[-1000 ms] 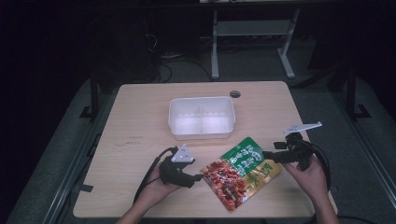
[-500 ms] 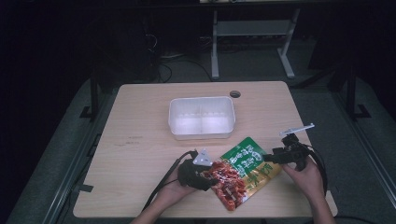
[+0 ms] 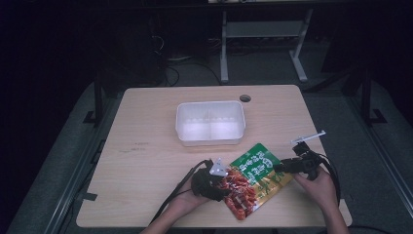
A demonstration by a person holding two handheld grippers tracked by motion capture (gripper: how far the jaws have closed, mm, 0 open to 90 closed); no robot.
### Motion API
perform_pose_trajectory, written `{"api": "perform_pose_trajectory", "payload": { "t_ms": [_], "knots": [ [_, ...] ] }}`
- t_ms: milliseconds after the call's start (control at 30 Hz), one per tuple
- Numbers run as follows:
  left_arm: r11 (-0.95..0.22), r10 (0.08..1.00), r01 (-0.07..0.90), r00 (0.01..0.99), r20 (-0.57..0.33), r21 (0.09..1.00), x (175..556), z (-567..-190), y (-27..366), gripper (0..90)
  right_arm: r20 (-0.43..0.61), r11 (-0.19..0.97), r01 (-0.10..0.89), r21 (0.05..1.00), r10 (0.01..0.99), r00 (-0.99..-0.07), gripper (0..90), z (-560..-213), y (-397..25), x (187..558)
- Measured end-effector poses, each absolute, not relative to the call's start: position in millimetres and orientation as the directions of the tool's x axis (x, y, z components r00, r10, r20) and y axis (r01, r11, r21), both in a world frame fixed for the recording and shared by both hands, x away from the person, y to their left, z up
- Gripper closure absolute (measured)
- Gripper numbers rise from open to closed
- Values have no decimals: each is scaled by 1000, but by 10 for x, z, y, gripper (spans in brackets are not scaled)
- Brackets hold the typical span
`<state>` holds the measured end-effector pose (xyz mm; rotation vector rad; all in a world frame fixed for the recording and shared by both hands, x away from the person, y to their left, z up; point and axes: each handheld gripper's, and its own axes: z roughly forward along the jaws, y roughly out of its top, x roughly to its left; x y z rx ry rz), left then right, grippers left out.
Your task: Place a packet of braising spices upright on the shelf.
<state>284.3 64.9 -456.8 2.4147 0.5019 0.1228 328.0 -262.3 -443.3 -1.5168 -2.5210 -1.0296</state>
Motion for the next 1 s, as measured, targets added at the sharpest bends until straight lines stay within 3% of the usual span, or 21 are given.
{"api": "perform_pose_trajectory", "payload": {
  "t_ms": [233,667,1000],
  "knots": [
    [-707,386,323,922,-40,629,2842,-4575,651,420,386,293,778,557,737,-554,561,-4364,-2614,3238],
    [-696,395,330,918,-44,637,2834,-4586,652,419,443,318,814,486,713,-543,683,-4508,-2584,3266],
    [-698,392,325,919,-38,638,2827,-4579,658,412,433,320,806,498,714,-551,879,-4501,-2573,3247]
  ]
}}
